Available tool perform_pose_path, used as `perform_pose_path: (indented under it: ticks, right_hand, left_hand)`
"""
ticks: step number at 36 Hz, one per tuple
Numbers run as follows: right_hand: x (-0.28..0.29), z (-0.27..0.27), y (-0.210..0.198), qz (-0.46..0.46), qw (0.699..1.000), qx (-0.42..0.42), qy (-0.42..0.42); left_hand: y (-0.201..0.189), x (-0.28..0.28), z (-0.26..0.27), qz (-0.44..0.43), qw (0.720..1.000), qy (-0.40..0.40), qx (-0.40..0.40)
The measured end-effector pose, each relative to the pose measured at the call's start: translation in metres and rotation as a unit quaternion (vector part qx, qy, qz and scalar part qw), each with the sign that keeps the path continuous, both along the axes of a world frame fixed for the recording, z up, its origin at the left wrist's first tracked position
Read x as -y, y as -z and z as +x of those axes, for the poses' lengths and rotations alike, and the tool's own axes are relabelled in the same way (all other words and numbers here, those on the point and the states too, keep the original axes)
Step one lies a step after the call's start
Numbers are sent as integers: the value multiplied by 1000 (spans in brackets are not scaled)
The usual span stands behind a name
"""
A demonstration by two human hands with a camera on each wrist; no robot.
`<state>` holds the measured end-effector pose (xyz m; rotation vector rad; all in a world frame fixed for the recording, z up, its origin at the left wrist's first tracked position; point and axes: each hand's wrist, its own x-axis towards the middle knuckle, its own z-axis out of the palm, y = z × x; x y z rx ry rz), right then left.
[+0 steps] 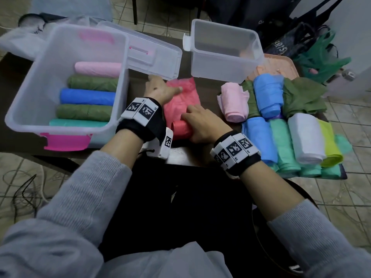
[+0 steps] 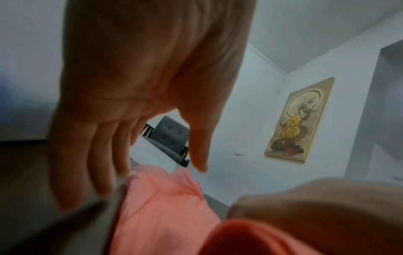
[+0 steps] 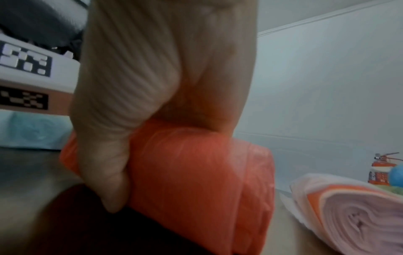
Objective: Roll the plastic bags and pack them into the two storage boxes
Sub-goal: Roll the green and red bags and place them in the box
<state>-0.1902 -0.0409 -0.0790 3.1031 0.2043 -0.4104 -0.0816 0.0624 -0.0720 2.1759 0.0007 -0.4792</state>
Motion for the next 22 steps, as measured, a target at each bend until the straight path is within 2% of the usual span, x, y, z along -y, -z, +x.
perform_pose_path:
  ticks: [4, 8, 14, 18, 22]
  right_hand:
    - [-2, -2, 0, 31, 999, -28, 23]
    - [-4, -5, -3, 29, 999, -31, 28]
    - [-9, -10, -2, 53, 997, -52, -5]
    - [-15, -16, -2, 78, 991, -106, -2]
    - [-17, -19, -1, 78, 989, -123, 7]
  left_hand:
    - [14, -2, -5, 42, 993, 61, -88]
    - [17, 0, -11, 59, 992, 89, -71]
    - [11, 11, -11, -122, 986, 40, -107]
    - [6, 12, -10, -149, 985, 19, -84]
    - [2, 10, -11, -189, 976, 25, -102]
